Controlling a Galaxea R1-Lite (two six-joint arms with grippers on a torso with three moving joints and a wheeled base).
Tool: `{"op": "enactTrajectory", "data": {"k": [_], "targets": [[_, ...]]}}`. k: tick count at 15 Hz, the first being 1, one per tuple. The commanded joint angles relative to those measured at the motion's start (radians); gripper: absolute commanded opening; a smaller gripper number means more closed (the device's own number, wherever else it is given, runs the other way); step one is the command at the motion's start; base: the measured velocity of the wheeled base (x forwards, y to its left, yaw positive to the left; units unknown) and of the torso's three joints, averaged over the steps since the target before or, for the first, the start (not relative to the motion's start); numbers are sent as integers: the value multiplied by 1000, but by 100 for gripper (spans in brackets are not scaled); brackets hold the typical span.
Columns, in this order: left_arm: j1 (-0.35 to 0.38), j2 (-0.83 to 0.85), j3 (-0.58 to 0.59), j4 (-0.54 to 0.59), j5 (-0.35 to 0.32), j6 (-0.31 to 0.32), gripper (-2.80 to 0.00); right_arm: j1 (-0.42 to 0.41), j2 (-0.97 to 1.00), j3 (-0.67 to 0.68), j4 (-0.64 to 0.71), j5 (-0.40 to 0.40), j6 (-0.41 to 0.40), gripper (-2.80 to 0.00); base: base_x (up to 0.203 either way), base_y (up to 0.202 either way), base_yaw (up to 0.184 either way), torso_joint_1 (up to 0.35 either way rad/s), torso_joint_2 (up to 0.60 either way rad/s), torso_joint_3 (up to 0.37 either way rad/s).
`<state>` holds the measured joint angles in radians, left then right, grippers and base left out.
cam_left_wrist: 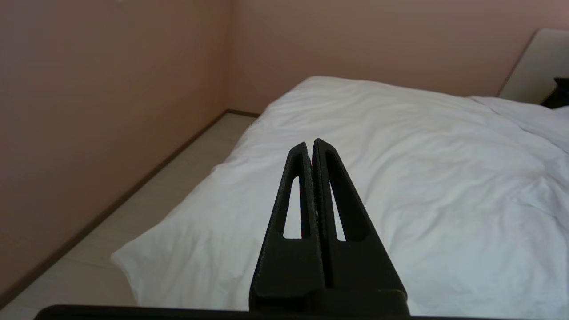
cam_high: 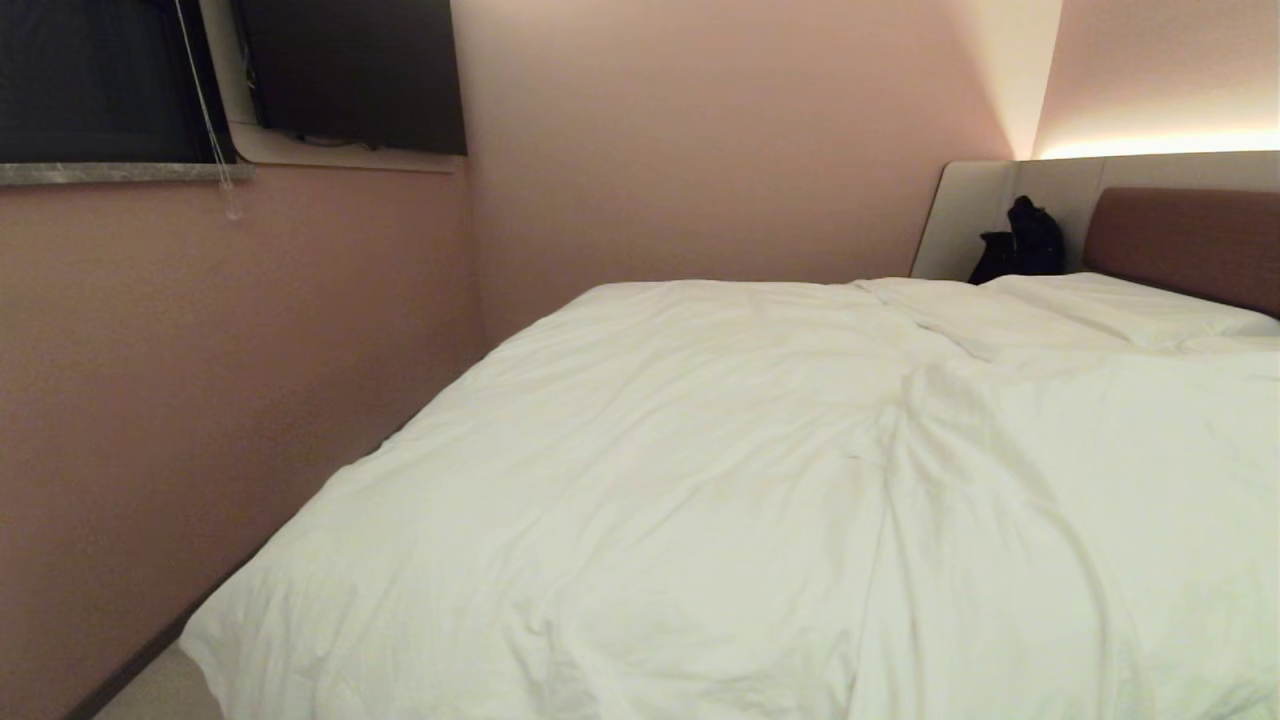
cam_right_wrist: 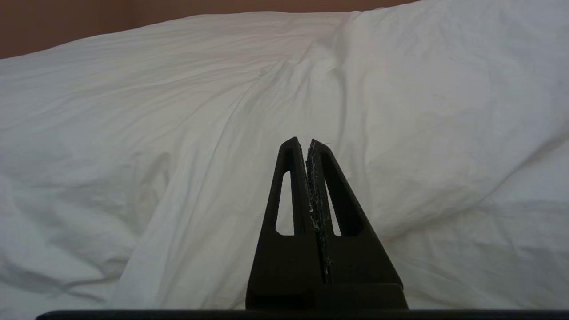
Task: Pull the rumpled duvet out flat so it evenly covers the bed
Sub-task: Hold the folded corner of the quilt
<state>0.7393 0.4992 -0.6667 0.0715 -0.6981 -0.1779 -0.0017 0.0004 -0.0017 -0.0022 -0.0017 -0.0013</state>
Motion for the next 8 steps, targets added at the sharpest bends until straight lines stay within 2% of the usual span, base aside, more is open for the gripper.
{"op": "enactTrajectory", "data": {"k": [1, 3, 5, 6, 8], "targets": [[-66, -47, 5, 3, 71, -1, -280, 0, 0, 0, 1, 0, 0, -280, 0, 0, 0, 0, 0, 0], [-219, -60, 2, 9, 197, 3, -280, 0, 0, 0, 1, 0, 0, -280, 0, 0, 0, 0, 0, 0], [-420, -95, 5, 22, 379, 22, -280, 0, 0, 0, -1, 0, 0, -280, 0, 0, 0, 0, 0, 0], [-494, -127, 11, 42, 471, 44, -280, 0, 0, 0, 0, 0, 0, -280, 0, 0, 0, 0, 0, 0], [-574, -209, 55, 78, 564, 98, -280, 0, 0, 0, -1, 0, 0, -280, 0, 0, 0, 0, 0, 0]]}}
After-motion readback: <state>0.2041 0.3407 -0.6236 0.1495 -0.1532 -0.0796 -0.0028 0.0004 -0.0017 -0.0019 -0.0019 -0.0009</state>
